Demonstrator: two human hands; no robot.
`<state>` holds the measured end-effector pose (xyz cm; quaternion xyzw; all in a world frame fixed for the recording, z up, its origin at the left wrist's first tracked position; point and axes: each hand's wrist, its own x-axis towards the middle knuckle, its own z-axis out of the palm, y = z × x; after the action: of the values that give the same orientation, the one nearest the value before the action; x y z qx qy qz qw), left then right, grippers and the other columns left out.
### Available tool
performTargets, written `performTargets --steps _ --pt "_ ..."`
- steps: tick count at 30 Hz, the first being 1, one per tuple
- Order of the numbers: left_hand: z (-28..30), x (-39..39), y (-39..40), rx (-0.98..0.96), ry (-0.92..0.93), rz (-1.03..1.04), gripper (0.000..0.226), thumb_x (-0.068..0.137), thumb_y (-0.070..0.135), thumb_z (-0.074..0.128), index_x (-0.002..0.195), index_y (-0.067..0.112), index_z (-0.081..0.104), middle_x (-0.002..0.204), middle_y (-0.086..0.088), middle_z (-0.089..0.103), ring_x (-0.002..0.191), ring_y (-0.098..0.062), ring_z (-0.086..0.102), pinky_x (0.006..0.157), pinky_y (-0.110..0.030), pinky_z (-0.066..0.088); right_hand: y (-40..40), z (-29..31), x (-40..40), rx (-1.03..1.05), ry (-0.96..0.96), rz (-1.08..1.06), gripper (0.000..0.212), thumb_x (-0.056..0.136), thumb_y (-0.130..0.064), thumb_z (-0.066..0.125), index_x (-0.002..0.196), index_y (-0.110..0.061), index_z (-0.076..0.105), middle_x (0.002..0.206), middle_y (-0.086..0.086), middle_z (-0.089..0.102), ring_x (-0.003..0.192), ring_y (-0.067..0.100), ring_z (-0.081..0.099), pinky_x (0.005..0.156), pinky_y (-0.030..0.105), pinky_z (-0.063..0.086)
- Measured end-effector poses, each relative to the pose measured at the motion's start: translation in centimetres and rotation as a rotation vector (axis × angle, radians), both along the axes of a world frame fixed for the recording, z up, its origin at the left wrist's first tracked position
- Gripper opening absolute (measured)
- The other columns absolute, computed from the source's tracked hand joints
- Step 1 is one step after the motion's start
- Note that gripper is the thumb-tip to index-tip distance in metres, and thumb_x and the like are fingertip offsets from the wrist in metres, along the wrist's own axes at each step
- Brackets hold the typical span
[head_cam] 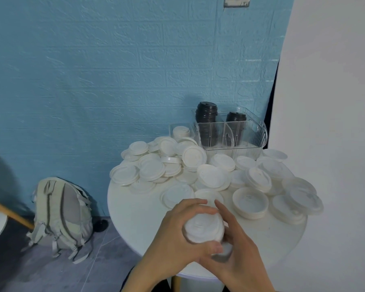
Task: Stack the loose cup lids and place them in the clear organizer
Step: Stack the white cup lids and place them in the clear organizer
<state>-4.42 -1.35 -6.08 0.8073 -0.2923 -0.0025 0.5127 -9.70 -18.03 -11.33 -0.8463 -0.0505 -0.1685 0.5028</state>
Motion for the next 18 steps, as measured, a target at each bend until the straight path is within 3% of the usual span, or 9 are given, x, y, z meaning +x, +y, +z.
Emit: performTargets --steps 5,7,10,15,18 --pt "-1.0 -0.5 -0.6 -0.009 0.01 0.023 0.058 0.07 0.043 0.086 0.123 0.048 0.062 0.14 0.022 0.052 0.138 -0.01 0.047 0.115 -0.048 0.034 0.1 0.2 0.1 -0.031 -0.05 -0.002 0.106 0.061 -0.048 0.091 0.145 -0.062 0.029 0.132 -0.025 0.063 0.115 -0.006 0.063 0.089 0.009 0.048" --pt "-1.2 -0.7 -0.6 0.024 0.005 0.047 0.061 0.071 0.048 0.082 0.126 0.05 0.056 0.139 0.025 0.052 0.137 -0.009 0.043 0.114 -0.043 0.034 0.1 0.1 0.1 -0.044 -0.067 -0.008 0.104 0.062 -0.046 0.091 0.145 -0.062 0.03 0.132 -0.025 0.062 0.114 -0.005 0.063 0.087 0.007 0.047" --pt "-1.2 -1.1 -0.4 0.053 0.076 0.062 0.068 0.07 0.053 0.077 0.127 0.064 0.042 0.135 0.039 0.045 0.135 0.006 0.024 0.109 -0.025 0.03 0.1 0.2 0.1 -0.061 -0.084 -0.011 0.101 0.062 -0.042 0.09 0.144 -0.06 0.033 0.134 -0.024 0.06 0.114 -0.003 0.064 0.088 0.008 0.048" --pt "-1.5 -1.3 -0.3 0.04 0.143 0.067 0.073 0.068 0.052 0.078 0.13 0.064 0.04 0.134 0.043 0.043 0.138 0.001 0.018 0.112 -0.029 0.029 0.2 0.3 -0.1 -0.084 -0.104 -0.015 0.1 0.064 -0.039 0.09 0.145 -0.058 0.034 0.138 -0.025 0.057 0.116 -0.004 0.063 0.087 0.006 0.047" --pt "-1.4 -1.2 -0.4 0.021 0.151 0.062 0.074 0.069 0.051 0.08 0.129 0.064 0.04 0.134 0.043 0.043 0.14 -0.001 0.021 0.112 -0.027 0.031 0.2 0.4 0.0 -0.094 -0.127 -0.018 0.097 0.065 -0.044 0.089 0.146 -0.055 0.036 0.146 -0.024 0.052 0.126 -0.004 0.057 0.09 0.008 0.048"
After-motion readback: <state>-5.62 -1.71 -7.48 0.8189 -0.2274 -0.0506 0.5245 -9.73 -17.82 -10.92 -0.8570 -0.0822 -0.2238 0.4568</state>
